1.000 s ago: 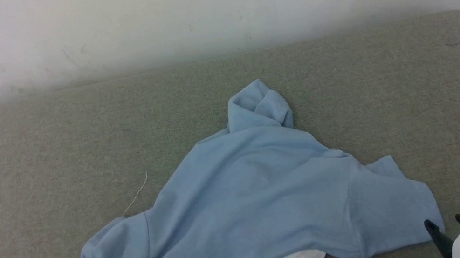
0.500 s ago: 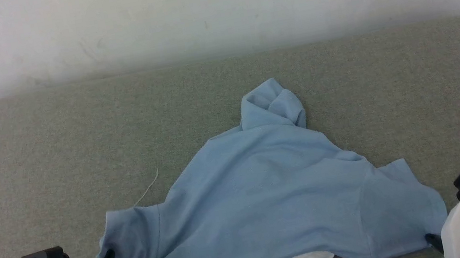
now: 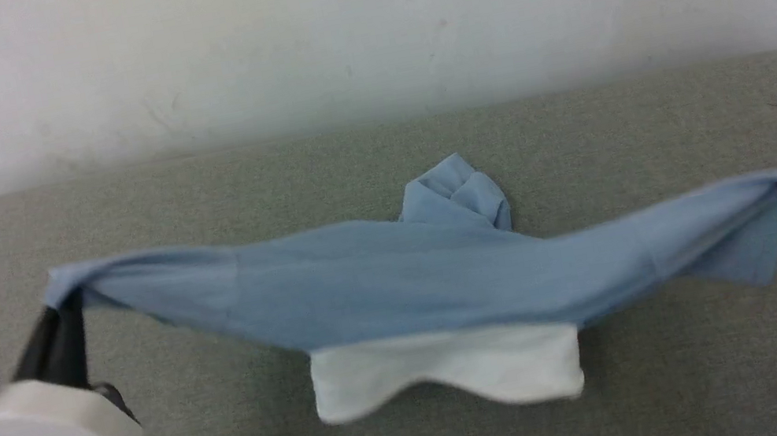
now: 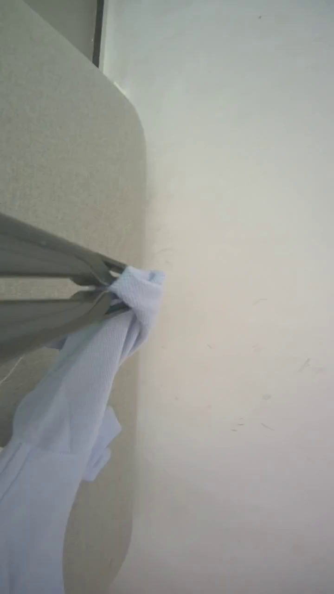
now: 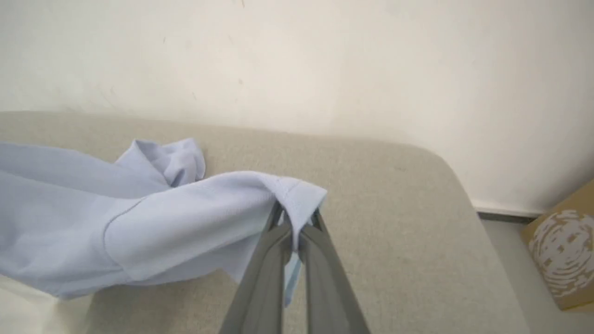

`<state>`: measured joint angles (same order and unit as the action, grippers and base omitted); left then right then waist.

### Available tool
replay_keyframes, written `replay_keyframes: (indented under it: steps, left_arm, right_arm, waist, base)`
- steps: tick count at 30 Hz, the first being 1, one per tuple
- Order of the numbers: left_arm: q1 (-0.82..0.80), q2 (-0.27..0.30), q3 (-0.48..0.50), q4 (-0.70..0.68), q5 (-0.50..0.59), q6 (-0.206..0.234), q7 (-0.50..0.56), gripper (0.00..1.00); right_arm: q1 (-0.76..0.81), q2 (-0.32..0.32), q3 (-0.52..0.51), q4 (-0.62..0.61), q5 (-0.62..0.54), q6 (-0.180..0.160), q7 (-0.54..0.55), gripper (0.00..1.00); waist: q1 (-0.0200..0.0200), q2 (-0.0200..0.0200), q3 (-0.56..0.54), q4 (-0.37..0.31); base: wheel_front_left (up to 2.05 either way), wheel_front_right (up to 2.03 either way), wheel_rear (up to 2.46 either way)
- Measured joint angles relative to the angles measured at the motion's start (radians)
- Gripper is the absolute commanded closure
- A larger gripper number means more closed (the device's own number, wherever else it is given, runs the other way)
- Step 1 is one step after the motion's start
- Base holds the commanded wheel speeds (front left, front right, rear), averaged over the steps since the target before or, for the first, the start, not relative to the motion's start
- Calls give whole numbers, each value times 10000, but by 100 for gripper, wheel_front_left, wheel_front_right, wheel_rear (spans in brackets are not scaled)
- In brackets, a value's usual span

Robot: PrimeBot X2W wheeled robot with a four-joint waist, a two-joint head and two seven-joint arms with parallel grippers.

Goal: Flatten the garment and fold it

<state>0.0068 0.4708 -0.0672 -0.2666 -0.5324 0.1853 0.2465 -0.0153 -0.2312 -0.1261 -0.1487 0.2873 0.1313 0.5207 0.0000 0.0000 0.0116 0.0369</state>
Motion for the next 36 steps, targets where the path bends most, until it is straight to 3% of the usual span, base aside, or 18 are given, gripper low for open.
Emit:
replay_keyframes:
  steps: [6,12,18,24,31,36]
  left_arm:
    - [-2292,665,529,-385,451,-12,-447,100]
    - [-5198,928,330,328,504,-535,-529,100]
    - [-8242,819,-328,2602,522,-1118,-614,100]
    - [-10919,522,-991,5674,1081,-1680,-1344,100]
    - [-13121,288,-1317,8483,1576,-2098,-2869,100]
    - [-13925,65,-1540,10209,1749,-2299,-3722,100]
  right_arm:
    - [-1839,-12,-533,-1799,-418,2,-1266,100]
    - [-4647,-215,-604,-1632,-291,2,-1900,100]
    - [-7920,-849,-219,437,2,2,-2376,100]
    - [-10708,-1254,882,3208,42,2,-3308,100]
    - [-13083,-1235,1770,5624,-58,2,-4918,100]
    - [-13767,-1035,2322,7095,-50,2,-5768,100]
  waist:
    - [0,0,-124,-157]
    - [0,0,36,-299]
    - [1,0,636,-379]
    - [2,0,1514,-490]
    - [3,0,2592,-629]
    - [2,0,3226,-685]
  base:
    - [0,0,0]
    - [0,0,0]
    - [0,0,0]
    - [0,0,0]
    - [0,0,0]
    - [0,0,0]
